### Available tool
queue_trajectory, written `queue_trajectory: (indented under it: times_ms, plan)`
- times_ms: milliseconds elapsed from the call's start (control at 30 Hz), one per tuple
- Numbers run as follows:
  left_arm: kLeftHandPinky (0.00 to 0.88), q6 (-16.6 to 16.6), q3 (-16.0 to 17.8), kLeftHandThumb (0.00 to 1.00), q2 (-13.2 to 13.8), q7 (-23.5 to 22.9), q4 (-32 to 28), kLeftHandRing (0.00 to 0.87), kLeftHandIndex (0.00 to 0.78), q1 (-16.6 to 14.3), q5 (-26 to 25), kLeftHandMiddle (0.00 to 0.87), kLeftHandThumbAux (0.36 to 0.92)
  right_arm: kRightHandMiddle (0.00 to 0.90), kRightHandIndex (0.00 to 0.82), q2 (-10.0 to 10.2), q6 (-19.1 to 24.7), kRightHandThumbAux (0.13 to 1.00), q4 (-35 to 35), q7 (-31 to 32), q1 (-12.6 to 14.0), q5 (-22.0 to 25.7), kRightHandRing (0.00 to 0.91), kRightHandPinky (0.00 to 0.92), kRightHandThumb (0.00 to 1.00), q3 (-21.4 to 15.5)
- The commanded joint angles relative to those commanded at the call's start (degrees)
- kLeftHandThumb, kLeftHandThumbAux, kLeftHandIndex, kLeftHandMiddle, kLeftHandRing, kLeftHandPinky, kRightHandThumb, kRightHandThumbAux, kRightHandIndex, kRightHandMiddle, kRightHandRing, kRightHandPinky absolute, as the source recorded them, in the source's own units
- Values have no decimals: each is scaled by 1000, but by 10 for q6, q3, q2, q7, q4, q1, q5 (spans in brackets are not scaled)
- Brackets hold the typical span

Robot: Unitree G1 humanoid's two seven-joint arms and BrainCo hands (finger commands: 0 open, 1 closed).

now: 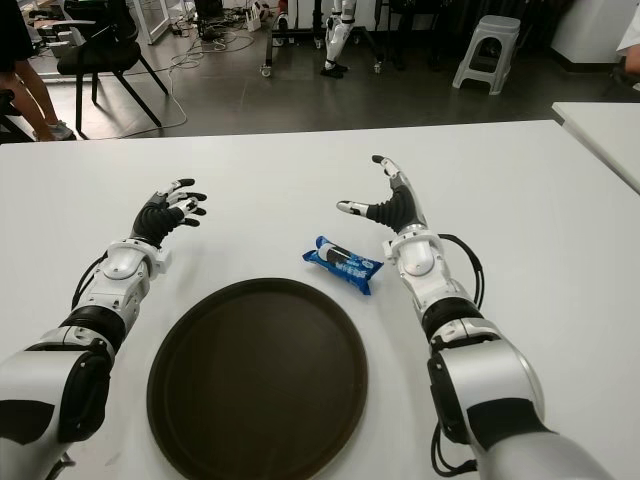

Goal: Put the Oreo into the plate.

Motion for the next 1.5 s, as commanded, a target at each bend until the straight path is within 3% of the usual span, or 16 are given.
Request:
queue_trajectory:
  times_ms: [333,600,767,933,1067,1267,1500]
  plan:
    - [418,0,2,235,-1,-6,-1,369,179,1,-3,318,620,0,0,2,10,588,2,10,2,6,0,0,0,-5]
    - [426,1,3,234,-2,-5,0,370,182,1,-4,318,624,0,0,0,12,593,2,18,2,13,0,0,0,-13]
    - [420,0,3,241,-1,-5,0,364,178,1,-3,314,620,208,131,-3,5,636,3,17,2,13,218,222,0,-16]
    - [424,-2,3,248,-1,-5,0,370,182,1,-3,321,629,429,323,-5,6,692,3,23,0,10,472,487,0,-15]
    - [422,-1,3,247,-1,-5,0,370,184,1,-3,321,631,554,430,-4,9,747,1,25,-1,10,597,631,0,-15]
    - [409,1,2,243,0,-4,0,365,184,0,-2,320,638,693,538,-3,14,827,0,34,-3,14,719,739,0,-18]
    - [414,2,3,229,0,-6,1,360,179,-1,-3,313,637,740,591,-6,10,870,-5,35,-6,7,756,760,0,-15]
